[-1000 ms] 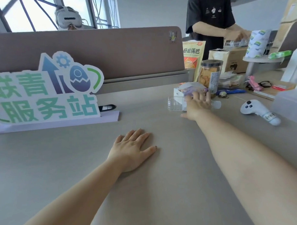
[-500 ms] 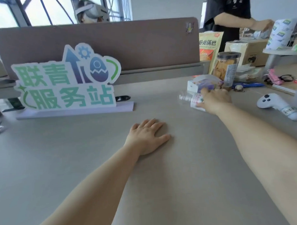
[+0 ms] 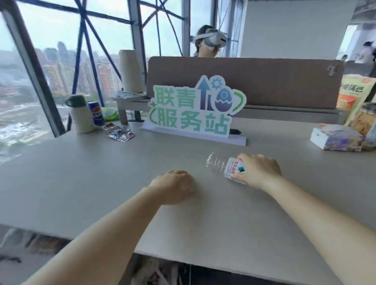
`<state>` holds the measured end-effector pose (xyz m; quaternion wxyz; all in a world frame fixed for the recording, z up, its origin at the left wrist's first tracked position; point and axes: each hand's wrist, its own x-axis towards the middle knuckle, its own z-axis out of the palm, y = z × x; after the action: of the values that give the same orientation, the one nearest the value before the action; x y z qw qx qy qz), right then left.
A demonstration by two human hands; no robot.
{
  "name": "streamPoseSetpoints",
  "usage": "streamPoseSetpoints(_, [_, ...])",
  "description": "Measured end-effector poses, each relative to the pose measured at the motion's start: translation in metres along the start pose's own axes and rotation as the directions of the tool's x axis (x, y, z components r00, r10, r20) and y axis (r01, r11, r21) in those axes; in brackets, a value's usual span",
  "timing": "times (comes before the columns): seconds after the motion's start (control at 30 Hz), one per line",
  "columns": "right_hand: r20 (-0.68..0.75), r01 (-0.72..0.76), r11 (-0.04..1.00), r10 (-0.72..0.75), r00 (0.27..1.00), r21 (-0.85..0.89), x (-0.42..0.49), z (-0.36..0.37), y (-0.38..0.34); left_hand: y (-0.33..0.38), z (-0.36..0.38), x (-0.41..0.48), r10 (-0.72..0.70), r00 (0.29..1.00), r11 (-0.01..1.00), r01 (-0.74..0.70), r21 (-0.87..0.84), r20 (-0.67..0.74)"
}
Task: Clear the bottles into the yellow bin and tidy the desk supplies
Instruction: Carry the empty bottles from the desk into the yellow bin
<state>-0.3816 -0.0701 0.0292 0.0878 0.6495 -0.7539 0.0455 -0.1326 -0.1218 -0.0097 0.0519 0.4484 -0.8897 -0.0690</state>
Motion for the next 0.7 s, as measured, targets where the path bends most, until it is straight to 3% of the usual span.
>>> streamPoseSetpoints(0.13, [-0.087, 0.226, 0.966, -0.216, 0.973, 0.127, -0.018, -0.005, -0.125, -0.086, -0.024, -0.109, -0.262, 0.962, 0.965, 0.262, -0.01, -0.072])
streamPoseSetpoints(0.27, [-0.201, 0.38, 0.877, -0.333, 0.922, 0.294, -0.035, -0.01, -0.259, -0.166, -0.058, -0.22, -0.424, 0.891, 0.905, 0.425, -0.027, -0.161])
streamPoseSetpoints(0.53, [-0.374, 0.688, 0.616, -0.578, 0.725, 0.383, -0.066, -0.017, -0.526, -0.317, -0.08, -0.422, -0.71, 0.63, 0.688, 0.716, -0.121, -0.314])
streamPoseSetpoints(0.7, [-0.44, 0.786, 0.481, -0.653, 0.616, 0.388, -0.074, -0.015, -0.635, -0.371, -0.088, -0.476, -0.77, 0.531, 0.605, 0.783, -0.141, -0.353])
